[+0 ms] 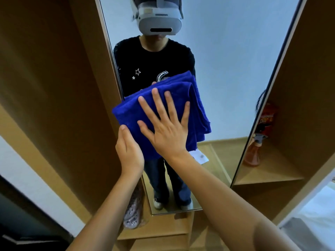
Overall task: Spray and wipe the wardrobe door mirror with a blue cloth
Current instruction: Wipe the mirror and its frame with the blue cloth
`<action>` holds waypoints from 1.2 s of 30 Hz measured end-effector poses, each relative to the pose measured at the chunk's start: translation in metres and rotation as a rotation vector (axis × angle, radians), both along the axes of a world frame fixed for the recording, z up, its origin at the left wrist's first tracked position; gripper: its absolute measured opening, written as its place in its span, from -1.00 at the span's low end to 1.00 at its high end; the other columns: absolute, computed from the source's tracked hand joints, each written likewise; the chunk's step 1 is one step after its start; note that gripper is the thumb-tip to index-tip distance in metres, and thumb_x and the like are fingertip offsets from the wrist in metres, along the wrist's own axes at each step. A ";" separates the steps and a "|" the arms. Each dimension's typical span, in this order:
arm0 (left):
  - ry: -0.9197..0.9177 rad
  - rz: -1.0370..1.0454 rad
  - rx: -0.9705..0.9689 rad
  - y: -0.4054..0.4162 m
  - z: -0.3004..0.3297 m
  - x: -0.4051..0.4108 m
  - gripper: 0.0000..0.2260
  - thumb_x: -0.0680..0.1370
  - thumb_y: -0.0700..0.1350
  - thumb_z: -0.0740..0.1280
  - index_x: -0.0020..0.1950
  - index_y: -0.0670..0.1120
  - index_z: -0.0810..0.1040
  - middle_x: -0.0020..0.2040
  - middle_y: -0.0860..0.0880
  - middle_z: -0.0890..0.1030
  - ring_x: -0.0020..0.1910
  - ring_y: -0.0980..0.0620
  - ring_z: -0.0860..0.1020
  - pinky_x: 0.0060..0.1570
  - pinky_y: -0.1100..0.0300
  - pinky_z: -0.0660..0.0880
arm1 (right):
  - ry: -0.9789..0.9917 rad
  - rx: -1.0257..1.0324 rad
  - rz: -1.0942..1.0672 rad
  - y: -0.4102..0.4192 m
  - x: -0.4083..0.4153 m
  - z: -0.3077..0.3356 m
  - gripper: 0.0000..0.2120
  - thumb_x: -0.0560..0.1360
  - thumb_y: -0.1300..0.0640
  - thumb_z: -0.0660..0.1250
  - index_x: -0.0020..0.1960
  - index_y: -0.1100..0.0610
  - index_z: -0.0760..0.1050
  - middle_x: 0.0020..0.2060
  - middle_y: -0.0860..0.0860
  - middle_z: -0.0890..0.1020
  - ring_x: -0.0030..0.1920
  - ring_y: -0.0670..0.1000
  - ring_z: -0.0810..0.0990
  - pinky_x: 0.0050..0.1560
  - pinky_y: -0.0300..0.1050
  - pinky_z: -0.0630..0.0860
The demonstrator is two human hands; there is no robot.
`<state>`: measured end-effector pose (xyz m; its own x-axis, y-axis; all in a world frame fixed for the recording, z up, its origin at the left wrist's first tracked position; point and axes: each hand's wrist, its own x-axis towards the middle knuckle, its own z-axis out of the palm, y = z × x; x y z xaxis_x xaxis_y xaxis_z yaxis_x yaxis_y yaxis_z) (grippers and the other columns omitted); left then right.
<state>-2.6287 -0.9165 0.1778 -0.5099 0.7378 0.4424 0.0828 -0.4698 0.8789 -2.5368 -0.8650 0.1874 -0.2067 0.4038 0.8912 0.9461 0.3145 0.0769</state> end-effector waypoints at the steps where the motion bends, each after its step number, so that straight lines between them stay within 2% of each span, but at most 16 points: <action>1: -0.009 -0.006 0.001 0.000 -0.001 0.000 -0.69 0.69 0.00 -0.02 0.00 0.06 0.50 -0.11 0.08 0.59 -0.10 0.08 0.55 -0.02 0.18 0.46 | -0.022 -0.007 -0.011 -0.001 0.000 -0.009 -0.43 0.61 -0.27 -0.01 0.55 -0.16 -0.05 0.54 -0.07 0.00 0.56 -0.02 -0.27 0.48 0.23 -0.33; 3: -0.020 -0.021 0.004 -0.002 -0.003 0.000 -0.68 0.68 0.00 -0.03 -0.02 0.00 0.49 -0.12 -0.01 0.56 -0.13 0.02 0.52 -0.04 0.11 0.44 | -0.045 -0.011 -0.027 -0.002 0.005 -0.026 -0.43 0.60 -0.28 -0.01 0.55 -0.17 -0.04 0.54 -0.07 0.02 0.55 -0.03 -0.31 0.48 0.22 -0.31; 5: -0.009 -0.023 0.016 -0.004 -0.002 -0.001 -0.65 0.70 -0.03 -0.07 0.02 -0.04 0.49 -0.12 -0.02 0.56 -0.14 0.11 0.53 -0.03 0.22 0.42 | -0.057 0.004 -0.036 0.000 0.017 -0.037 -0.45 0.60 -0.28 0.00 0.54 -0.19 -0.01 0.53 -0.08 0.06 0.55 -0.05 -0.30 0.49 0.21 -0.27; 7: 0.010 -0.024 0.021 -0.005 -0.001 0.000 -0.62 0.70 -0.03 -0.10 0.14 -0.05 0.50 0.01 0.01 0.59 0.00 0.21 0.56 0.06 0.34 0.41 | -0.052 0.019 -0.051 0.002 0.034 -0.039 -0.46 0.60 -0.28 0.02 0.53 -0.20 0.02 0.51 -0.08 0.09 0.56 -0.05 -0.26 0.49 0.22 -0.22; 9: 0.010 -0.022 0.014 -0.004 -0.001 -0.001 -0.62 0.67 0.04 -0.08 0.20 0.00 0.49 0.12 0.02 0.60 0.15 0.17 0.54 0.20 0.25 0.41 | 0.008 0.013 -0.062 0.004 0.048 -0.031 -0.47 0.60 -0.27 0.02 0.53 -0.19 0.04 0.51 -0.07 0.09 0.56 -0.02 -0.16 0.48 0.24 -0.21; 11: 0.003 -0.013 0.000 -0.003 -0.002 -0.001 -0.62 0.65 0.05 -0.06 0.21 0.02 0.50 0.16 0.01 0.59 0.19 0.15 0.53 0.25 0.19 0.42 | 0.111 -0.017 -0.037 0.005 0.048 -0.018 -0.45 0.59 -0.26 0.04 0.53 -0.16 0.04 0.52 -0.04 0.06 0.54 0.02 -0.09 0.48 0.25 -0.24; 14: 0.007 -0.007 -0.017 -0.003 -0.003 0.001 -0.57 0.69 0.02 -0.08 0.35 -0.14 0.43 0.22 -0.05 0.57 0.22 0.15 0.52 0.26 0.22 0.42 | 0.249 -0.033 -0.038 0.001 0.029 -0.006 -0.45 0.60 -0.25 0.04 0.54 -0.12 0.07 0.54 0.01 0.09 0.54 0.10 -0.03 0.47 0.32 -0.20; 16: -0.006 -0.015 -0.024 -0.003 -0.003 0.002 -0.58 0.69 0.01 -0.10 0.32 -0.12 0.45 0.14 0.02 0.60 0.12 0.22 0.55 0.12 0.34 0.46 | 0.284 -0.061 -0.040 -0.003 0.015 -0.009 -0.44 0.60 -0.25 0.02 0.55 -0.11 0.04 0.54 0.01 0.05 0.56 0.08 -0.09 0.47 0.34 -0.21; 18: -0.026 -0.013 -0.010 -0.002 -0.003 0.004 -0.61 0.69 0.02 -0.10 0.16 -0.04 0.49 -0.02 0.07 0.60 -0.05 0.23 0.56 -0.04 0.37 0.46 | 0.225 -0.113 -0.022 -0.006 0.003 -0.020 -0.42 0.60 -0.25 0.00 0.55 -0.12 -0.04 0.55 0.00 -0.04 0.56 0.03 -0.25 0.46 0.31 -0.30; 20: -0.023 0.028 0.044 -0.001 -0.007 0.006 -0.63 0.68 0.04 -0.09 0.04 -0.03 0.49 -0.10 0.04 0.57 -0.13 0.16 0.54 -0.08 0.36 0.43 | 0.102 -0.131 -0.026 -0.008 -0.007 -0.038 -0.39 0.60 -0.26 -0.03 0.56 -0.13 -0.14 0.55 0.00 -0.14 0.52 0.02 -0.40 0.45 0.28 -0.37; 22: -0.019 0.065 0.081 0.001 -0.012 0.008 -0.63 0.67 0.05 -0.07 0.02 -0.04 0.49 -0.10 0.01 0.57 -0.12 0.12 0.54 -0.06 0.36 0.42 | 0.043 -0.124 -0.038 -0.007 -0.010 -0.051 -0.39 0.59 -0.27 -0.04 0.55 -0.14 -0.19 0.52 -0.03 -0.21 0.50 0.02 -0.44 0.44 0.28 -0.37; 25: -0.028 0.088 0.089 0.005 -0.017 0.008 -0.59 0.67 0.07 -0.07 0.06 -0.12 0.49 -0.12 0.01 0.57 -0.15 0.12 0.55 -0.09 0.35 0.43 | 0.042 -0.093 -0.011 -0.004 0.001 -0.057 -0.41 0.59 -0.27 -0.02 0.54 -0.17 -0.10 0.54 -0.04 -0.14 0.51 -0.01 -0.41 0.46 0.24 -0.36; 29: 0.012 0.107 0.142 0.009 -0.023 0.008 -0.65 0.69 0.01 -0.08 0.07 0.04 0.50 -0.05 0.06 0.60 -0.05 0.22 0.58 -0.03 0.36 0.44 | 0.076 -0.034 -0.026 0.005 0.039 -0.075 -0.44 0.59 -0.27 0.02 0.53 -0.19 -0.02 0.53 -0.08 0.02 0.54 -0.07 -0.33 0.48 0.23 -0.29; 32: 0.059 0.114 0.141 0.008 -0.037 0.006 -0.68 0.69 -0.01 -0.04 0.09 0.04 0.51 -0.01 0.02 0.60 0.03 0.14 0.58 0.04 0.26 0.47 | 0.184 -0.023 -0.030 0.009 0.063 -0.080 -0.43 0.59 -0.26 0.04 0.54 -0.16 0.02 0.53 -0.05 0.04 0.57 0.00 -0.17 0.47 0.29 -0.22; 34: 0.057 0.133 0.090 0.005 -0.052 0.007 -0.68 0.69 -0.02 -0.03 0.04 0.08 0.52 -0.06 0.07 0.59 -0.04 0.25 0.56 -0.02 0.35 0.45 | 0.240 -0.011 -0.023 0.008 0.062 -0.077 -0.44 0.60 -0.24 0.05 0.54 -0.14 0.04 0.55 -0.01 0.08 0.56 0.08 -0.05 0.47 0.36 -0.15; 36: 0.050 0.151 0.052 0.001 -0.071 0.011 -0.69 0.69 -0.03 -0.03 0.06 0.08 0.51 -0.04 0.08 0.60 -0.05 0.31 0.55 -0.05 0.42 0.43 | 0.295 -0.004 -0.013 0.004 0.049 -0.074 -0.44 0.61 -0.21 0.06 0.55 -0.11 0.05 0.56 0.03 0.13 0.55 0.11 -0.01 0.45 0.41 -0.12</action>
<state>-2.6179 -0.9153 0.1073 -0.5895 0.6299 0.5057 0.1986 -0.4938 0.8466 -2.4880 -0.8608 0.1129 0.0663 0.4080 0.9106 0.9315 0.3018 -0.2031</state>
